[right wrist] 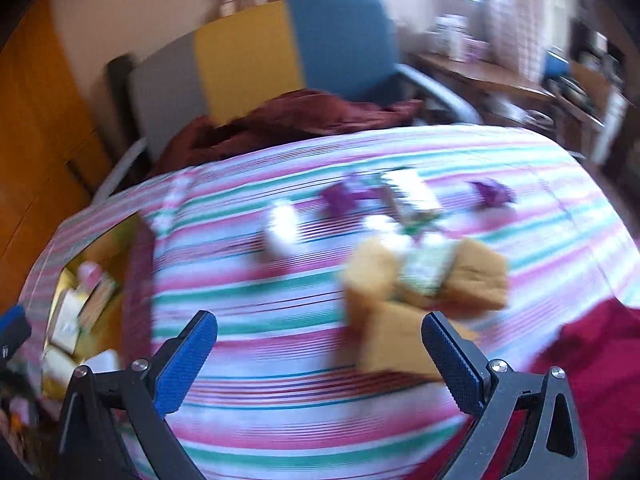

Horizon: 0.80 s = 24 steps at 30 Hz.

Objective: Organize objects
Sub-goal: 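Grasp a yellow sponge with the left tool while the right tool approaches a plastic bundle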

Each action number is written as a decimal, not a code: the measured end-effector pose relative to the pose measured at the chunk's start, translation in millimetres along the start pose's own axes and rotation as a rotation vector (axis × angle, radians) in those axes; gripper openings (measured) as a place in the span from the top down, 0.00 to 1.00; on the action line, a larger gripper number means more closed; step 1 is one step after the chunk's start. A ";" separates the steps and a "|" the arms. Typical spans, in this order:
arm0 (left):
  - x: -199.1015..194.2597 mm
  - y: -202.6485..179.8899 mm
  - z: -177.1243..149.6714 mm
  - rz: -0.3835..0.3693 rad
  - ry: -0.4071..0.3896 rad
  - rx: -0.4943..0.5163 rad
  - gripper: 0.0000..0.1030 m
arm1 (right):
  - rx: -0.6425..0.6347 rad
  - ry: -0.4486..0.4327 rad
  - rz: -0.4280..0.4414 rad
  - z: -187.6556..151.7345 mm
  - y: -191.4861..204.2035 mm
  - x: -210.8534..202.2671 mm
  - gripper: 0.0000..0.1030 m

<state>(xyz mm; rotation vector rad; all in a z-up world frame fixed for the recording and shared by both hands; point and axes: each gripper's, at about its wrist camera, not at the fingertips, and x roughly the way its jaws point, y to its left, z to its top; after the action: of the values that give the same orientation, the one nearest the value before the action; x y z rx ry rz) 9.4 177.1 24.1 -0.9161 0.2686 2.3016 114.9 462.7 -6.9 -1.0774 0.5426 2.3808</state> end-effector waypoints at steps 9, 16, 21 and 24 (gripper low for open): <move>48.2 -62.8 22.2 -0.128 0.099 0.070 0.47 | 0.240 -0.057 -0.143 17.3 -100.8 -2.5 0.00; 104.7 -109.2 32.6 -0.269 0.252 0.058 0.47 | 0.408 -0.060 -0.098 8.5 -137.0 6.2 0.00; 137.1 -150.5 43.4 -0.401 0.287 0.068 0.47 | 0.473 -0.045 -0.045 5.0 -148.5 10.2 0.00; 154.4 -172.7 49.8 -0.415 0.294 0.115 0.47 | 0.493 -0.032 -0.020 3.8 -150.4 13.9 0.00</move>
<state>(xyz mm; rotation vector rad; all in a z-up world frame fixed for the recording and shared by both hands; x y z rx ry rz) 5.7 406.3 -36.0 -1.1316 0.2996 1.7564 189.1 590.3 -39.2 -0.8129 1.0324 2.0789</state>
